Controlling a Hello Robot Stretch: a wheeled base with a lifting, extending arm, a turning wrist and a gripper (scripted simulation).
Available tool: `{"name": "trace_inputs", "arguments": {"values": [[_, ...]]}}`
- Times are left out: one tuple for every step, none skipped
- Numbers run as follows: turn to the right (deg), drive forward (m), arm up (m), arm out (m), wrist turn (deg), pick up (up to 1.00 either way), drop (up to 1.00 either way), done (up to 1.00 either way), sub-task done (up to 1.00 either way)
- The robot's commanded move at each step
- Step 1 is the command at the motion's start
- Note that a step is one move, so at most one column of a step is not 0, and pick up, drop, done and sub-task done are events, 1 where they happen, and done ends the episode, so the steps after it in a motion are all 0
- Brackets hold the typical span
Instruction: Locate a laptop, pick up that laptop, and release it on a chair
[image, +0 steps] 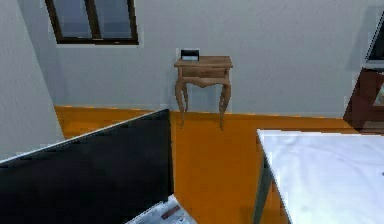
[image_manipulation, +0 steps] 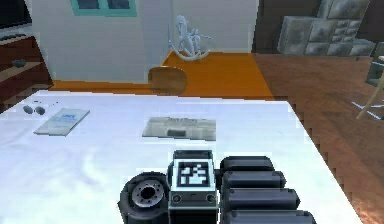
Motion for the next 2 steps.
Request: {"name": "trace_inputs", "arguments": {"values": [[-45.0,0.0,0.0,0.0,0.0,0.0,0.0,0.0,0.0],[-39.0,0.0,0.0,0.0,0.0,0.0,0.0,0.0,0.0]]}}
